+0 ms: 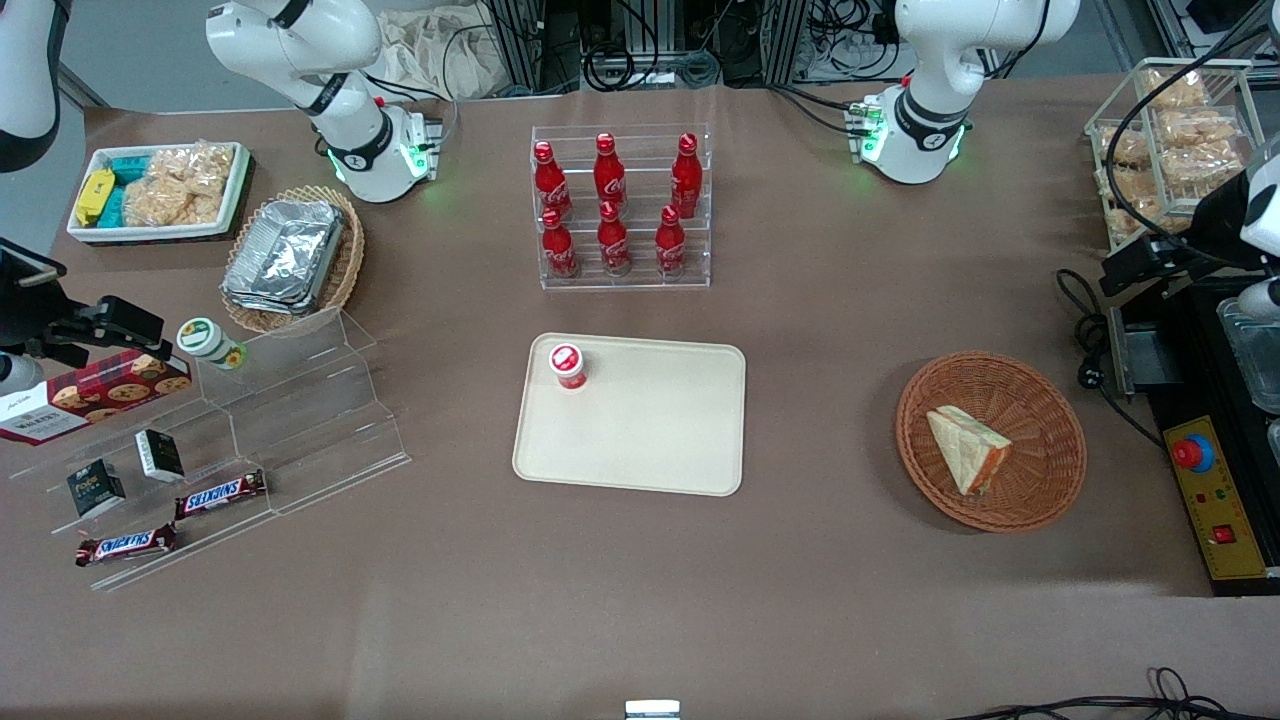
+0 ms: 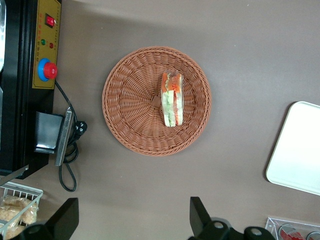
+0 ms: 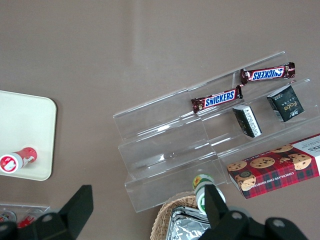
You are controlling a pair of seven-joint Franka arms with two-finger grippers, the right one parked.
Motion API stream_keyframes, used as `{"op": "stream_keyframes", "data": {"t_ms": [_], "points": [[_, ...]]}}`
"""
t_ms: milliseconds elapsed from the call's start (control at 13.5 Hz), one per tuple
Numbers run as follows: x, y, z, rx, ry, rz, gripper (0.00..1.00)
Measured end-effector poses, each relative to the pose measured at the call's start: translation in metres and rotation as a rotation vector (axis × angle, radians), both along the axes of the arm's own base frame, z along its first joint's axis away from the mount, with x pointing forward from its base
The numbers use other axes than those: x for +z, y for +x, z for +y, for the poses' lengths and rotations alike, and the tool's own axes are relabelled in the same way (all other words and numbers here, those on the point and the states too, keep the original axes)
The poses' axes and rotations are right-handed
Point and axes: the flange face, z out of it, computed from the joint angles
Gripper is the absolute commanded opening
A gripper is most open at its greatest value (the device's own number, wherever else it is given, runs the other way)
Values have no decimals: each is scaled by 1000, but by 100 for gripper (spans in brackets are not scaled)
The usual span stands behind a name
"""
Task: Place sandwich from basket to tray
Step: 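Move the left gripper over the wicker basket toward the wrapped sandwich, then lower the left gripper and close it on the wrapped sandwich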
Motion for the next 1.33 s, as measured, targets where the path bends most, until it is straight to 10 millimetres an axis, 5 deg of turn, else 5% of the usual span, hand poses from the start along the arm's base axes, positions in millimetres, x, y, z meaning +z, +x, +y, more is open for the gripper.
{"op": "stream_keyframes", "data": {"t_ms": [444,667,1333], "points": [[-3,2,0,8,0,6,100],[-25,11,2,22,-2,40,100],[-215,101,19,137,-78,55,100]]}}
